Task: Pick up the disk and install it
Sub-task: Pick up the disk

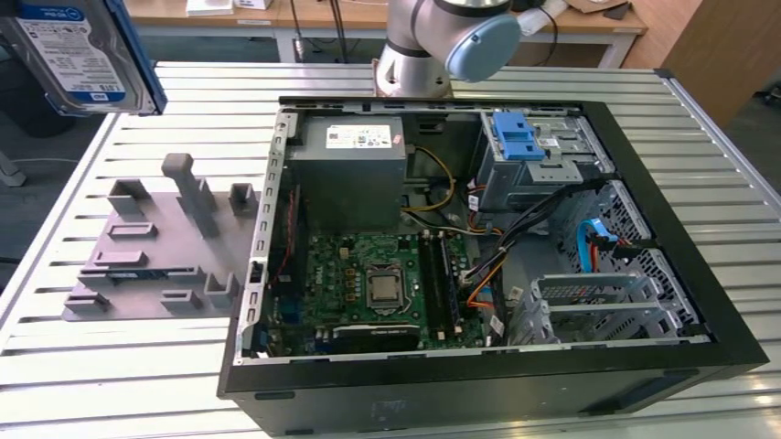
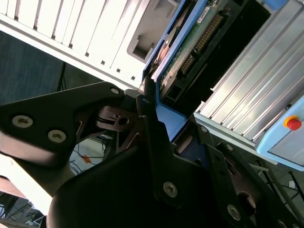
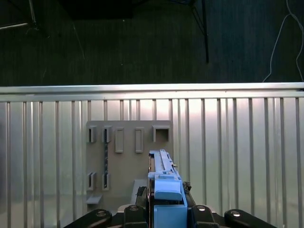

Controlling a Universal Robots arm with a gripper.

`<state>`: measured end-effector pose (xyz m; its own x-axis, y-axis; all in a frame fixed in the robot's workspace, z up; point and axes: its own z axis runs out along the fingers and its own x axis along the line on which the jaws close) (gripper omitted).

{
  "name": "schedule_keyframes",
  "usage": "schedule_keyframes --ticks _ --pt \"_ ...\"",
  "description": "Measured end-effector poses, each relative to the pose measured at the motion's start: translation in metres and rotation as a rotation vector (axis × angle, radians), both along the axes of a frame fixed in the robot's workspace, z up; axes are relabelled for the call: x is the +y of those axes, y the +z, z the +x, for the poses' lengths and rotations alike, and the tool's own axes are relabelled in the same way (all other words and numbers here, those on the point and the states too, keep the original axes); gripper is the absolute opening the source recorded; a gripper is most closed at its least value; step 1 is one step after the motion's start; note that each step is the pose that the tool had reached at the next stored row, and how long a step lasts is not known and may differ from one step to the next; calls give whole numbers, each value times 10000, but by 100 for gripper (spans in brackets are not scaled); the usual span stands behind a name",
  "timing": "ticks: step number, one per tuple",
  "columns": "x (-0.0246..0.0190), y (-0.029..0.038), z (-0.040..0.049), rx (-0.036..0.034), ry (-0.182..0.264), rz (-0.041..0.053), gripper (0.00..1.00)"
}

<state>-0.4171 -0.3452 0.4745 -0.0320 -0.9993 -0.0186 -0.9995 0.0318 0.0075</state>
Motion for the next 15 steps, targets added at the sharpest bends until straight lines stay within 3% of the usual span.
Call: schedule_keyframes --ticks 15 --pt "-178 0 89 4 -20 0 37"
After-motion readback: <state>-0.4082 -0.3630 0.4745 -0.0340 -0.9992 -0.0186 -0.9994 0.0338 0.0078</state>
